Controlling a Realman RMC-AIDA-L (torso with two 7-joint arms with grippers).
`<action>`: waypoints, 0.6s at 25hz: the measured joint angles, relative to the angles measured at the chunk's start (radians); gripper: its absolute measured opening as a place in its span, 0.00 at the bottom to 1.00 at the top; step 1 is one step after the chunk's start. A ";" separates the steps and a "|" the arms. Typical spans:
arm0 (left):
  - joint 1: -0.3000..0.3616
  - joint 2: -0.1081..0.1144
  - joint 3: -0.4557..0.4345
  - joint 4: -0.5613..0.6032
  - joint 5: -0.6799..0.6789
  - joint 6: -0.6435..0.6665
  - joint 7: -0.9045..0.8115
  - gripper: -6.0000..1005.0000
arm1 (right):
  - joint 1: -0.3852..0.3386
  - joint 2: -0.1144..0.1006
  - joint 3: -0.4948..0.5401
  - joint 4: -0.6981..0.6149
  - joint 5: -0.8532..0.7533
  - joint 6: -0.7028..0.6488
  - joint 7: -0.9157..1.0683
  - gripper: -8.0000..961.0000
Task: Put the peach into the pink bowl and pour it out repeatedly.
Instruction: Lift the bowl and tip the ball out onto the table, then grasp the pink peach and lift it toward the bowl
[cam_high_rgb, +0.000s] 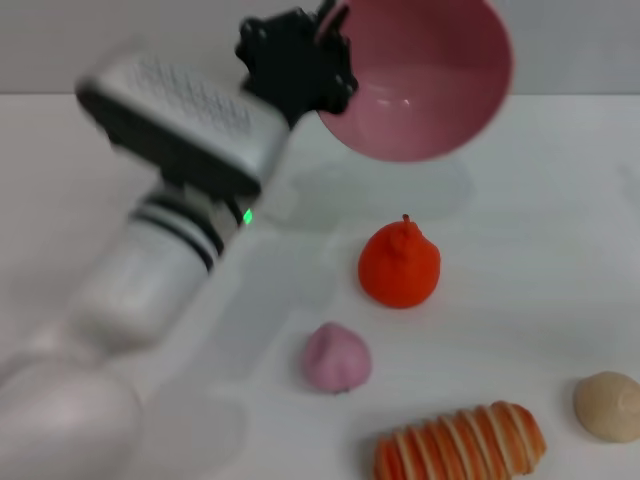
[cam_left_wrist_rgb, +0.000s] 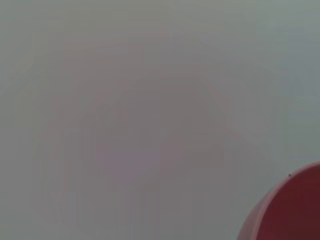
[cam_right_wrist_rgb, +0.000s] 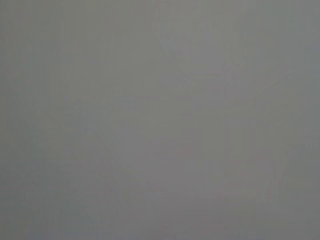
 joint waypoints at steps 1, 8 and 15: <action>-0.001 0.001 -0.069 0.031 -0.001 0.112 -0.013 0.05 | 0.000 0.000 -0.016 -0.020 -0.024 -0.005 0.018 0.53; -0.186 0.003 -0.712 0.080 -0.003 1.024 -0.173 0.05 | 0.027 -0.001 -0.130 -0.214 -0.368 -0.151 0.177 0.53; -0.350 0.019 -1.116 -0.096 0.033 1.400 -0.152 0.05 | 0.127 0.001 -0.282 -0.356 -0.679 -0.343 0.436 0.53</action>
